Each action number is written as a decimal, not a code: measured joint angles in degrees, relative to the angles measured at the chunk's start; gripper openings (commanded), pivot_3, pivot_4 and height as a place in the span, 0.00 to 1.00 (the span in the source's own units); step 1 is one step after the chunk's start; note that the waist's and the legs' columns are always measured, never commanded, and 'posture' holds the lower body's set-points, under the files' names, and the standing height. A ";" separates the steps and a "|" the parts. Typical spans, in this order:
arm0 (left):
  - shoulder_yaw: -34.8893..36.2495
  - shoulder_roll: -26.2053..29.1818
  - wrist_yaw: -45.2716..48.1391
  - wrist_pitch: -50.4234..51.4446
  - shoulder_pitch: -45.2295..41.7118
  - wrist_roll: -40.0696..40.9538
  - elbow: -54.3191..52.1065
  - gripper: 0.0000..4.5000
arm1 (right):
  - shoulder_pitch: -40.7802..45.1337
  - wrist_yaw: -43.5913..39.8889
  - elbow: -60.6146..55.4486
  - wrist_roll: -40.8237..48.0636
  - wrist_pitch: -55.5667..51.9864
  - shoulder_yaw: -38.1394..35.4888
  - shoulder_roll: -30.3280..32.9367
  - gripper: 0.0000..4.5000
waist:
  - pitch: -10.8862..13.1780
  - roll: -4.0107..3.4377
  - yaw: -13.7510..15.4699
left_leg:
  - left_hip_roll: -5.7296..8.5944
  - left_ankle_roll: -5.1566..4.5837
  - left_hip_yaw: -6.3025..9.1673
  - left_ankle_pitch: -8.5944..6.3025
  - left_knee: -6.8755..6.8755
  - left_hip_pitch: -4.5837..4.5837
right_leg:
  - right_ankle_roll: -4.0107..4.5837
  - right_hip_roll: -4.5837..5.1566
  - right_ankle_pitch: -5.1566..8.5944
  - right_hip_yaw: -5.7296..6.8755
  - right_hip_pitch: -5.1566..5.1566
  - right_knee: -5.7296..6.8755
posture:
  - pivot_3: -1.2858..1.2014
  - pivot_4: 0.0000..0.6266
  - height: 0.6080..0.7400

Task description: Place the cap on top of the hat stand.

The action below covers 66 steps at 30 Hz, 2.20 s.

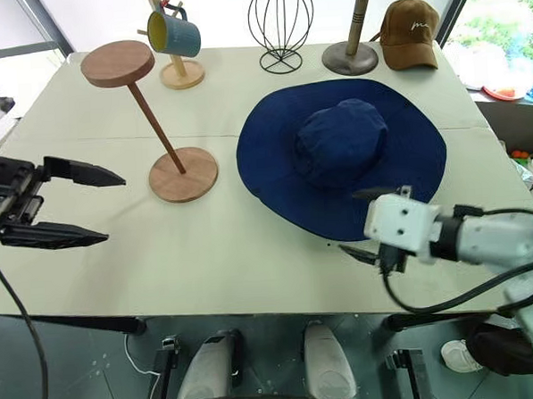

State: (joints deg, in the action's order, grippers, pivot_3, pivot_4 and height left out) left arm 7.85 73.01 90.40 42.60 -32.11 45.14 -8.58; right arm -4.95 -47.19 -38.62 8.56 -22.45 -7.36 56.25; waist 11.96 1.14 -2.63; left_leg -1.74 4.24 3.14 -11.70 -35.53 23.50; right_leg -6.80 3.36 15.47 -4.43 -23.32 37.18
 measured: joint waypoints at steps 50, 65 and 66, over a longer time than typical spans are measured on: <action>13.85 -6.95 -15.05 7.25 3.78 4.19 -4.83 1.00 | 28.59 8.85 24.89 -13.04 0.31 10.10 -21.27 0.01 | -0.43 0.75 -0.41 | -0.13 -0.01 0.22 0.00 -0.11 -0.04 | 0.05 -0.19 -0.07 0.01 0.15 0.09 | 0.52 0.24 1.00; 32.97 -8.96 -28.70 13.05 16.14 11.77 -12.42 1.00 | 82.81 3.46 68.17 -8.10 13.02 10.61 -24.02 0.01 | -0.28 0.51 -1.78 | -0.13 0.00 0.21 0.00 0.44 -0.01 | -0.08 -0.21 -0.15 0.02 -0.20 0.09 | 0.52 0.24 1.00; 34.28 -8.96 -29.35 13.35 16.82 11.90 -12.43 1.00 | 84.87 3.43 71.06 -8.57 16.02 11.08 -24.66 0.01 | -0.28 0.52 -1.78 | -0.14 0.00 0.21 0.00 0.46 -0.01 | -0.08 -0.22 -0.14 0.02 -0.21 0.08 | 0.52 0.24 1.00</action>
State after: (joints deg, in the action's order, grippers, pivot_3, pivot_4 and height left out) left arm 42.13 64.05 61.05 55.95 -15.30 57.04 -21.02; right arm 79.92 -43.76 32.44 -0.01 -6.43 3.72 31.59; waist 11.68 1.66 -4.41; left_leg -1.87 4.24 3.35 -11.70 -35.07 23.49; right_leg -6.88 3.15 15.33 -4.41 -23.54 37.26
